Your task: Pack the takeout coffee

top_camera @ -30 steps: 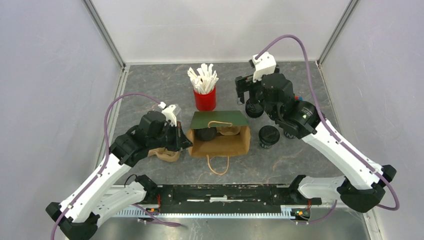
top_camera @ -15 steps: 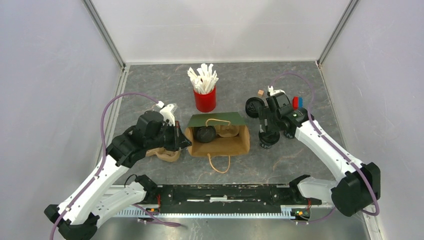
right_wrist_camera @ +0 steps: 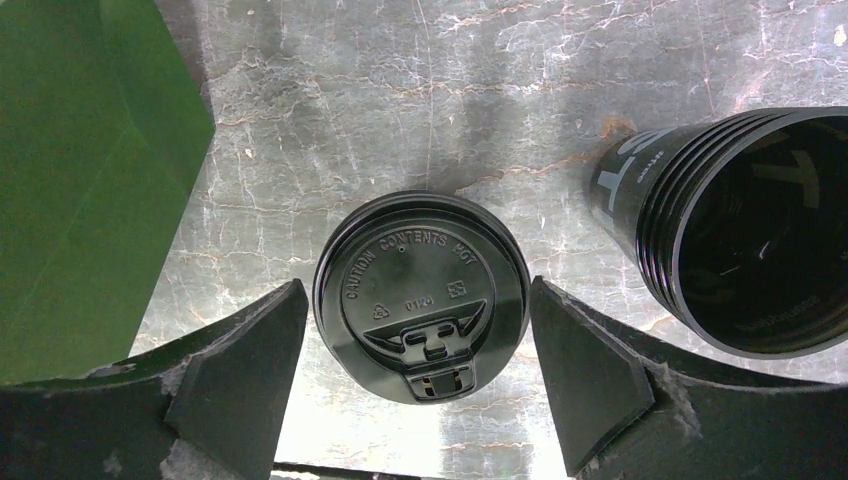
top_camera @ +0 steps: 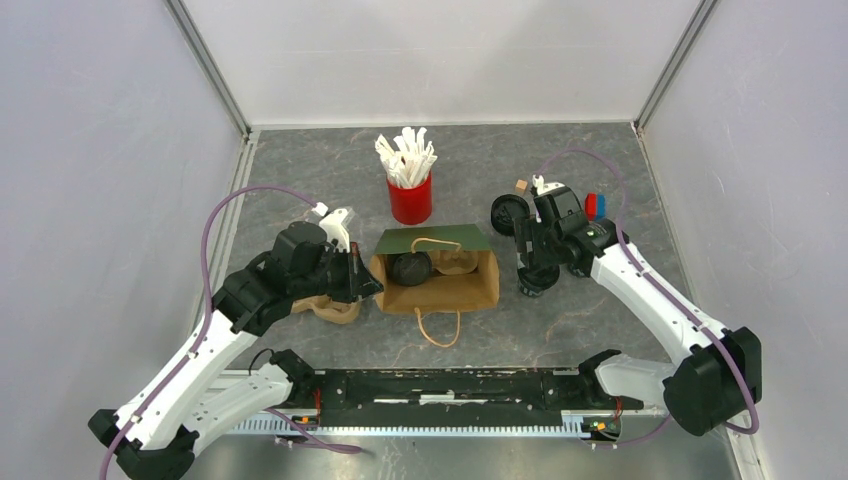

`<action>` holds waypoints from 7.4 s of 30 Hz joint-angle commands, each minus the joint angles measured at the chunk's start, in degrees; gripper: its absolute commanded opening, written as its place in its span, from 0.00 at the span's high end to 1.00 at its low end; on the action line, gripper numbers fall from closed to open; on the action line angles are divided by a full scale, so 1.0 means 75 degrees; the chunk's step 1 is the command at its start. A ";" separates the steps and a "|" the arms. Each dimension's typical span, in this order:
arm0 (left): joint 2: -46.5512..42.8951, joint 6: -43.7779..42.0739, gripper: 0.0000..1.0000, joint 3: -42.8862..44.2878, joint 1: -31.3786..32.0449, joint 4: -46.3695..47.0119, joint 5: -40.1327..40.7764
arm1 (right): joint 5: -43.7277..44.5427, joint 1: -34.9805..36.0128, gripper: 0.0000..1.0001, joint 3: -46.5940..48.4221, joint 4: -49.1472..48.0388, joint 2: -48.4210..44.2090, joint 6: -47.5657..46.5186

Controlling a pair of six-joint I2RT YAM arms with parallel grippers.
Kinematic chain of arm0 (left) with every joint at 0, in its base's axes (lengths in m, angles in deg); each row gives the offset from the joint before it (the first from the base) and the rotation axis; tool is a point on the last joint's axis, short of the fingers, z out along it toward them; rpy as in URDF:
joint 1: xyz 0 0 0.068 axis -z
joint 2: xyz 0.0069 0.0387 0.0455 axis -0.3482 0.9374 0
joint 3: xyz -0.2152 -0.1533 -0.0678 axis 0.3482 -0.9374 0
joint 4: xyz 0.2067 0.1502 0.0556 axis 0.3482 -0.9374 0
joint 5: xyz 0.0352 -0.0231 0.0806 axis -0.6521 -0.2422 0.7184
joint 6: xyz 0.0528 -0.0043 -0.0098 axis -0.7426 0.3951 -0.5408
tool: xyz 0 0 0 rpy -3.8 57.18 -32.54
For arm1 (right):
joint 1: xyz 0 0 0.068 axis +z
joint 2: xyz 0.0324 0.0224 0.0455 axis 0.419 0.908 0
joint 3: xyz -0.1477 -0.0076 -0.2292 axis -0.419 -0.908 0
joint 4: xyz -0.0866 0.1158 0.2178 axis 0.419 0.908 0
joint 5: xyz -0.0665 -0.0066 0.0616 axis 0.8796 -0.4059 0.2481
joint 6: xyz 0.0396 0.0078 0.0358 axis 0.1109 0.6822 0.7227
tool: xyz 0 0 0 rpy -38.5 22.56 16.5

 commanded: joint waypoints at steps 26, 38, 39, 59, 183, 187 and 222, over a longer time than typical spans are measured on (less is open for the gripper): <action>-0.0192 0.0367 0.98 0.0093 -0.0001 0.0085 -0.0072 | -0.0059 -0.0023 0.12 -0.0463 -0.0134 -0.0111 -0.0390; -0.0190 0.0378 0.98 0.0093 -0.0001 0.0104 -0.0077 | 0.0082 -0.0025 0.03 0.0160 0.0151 -0.0067 -0.0613; -0.0200 0.0382 0.98 0.0081 0.0000 0.0099 -0.0072 | 0.0081 -0.0031 0.03 0.0152 0.0162 -0.0078 -0.0635; -0.0196 0.0390 0.98 0.0079 -0.0001 0.0102 -0.0095 | 0.0417 -0.0032 0.03 -0.0133 0.0143 -0.0112 -0.0822; -0.0503 -0.0666 0.98 -0.0161 -0.0001 0.0573 -0.1006 | -0.0603 0.5810 0.22 0.2189 -0.0758 -0.0306 -0.7852; -0.0515 -0.1046 0.98 -0.0164 -0.0001 0.0429 -0.0978 | -0.0551 0.5823 0.20 0.2071 -0.0816 -0.0281 -0.8415; -0.0619 -0.0860 0.98 -0.0681 0.0005 0.0986 -0.1414 | 0.0801 0.5878 0.19 -0.0776 -0.3206 -0.0402 -0.9482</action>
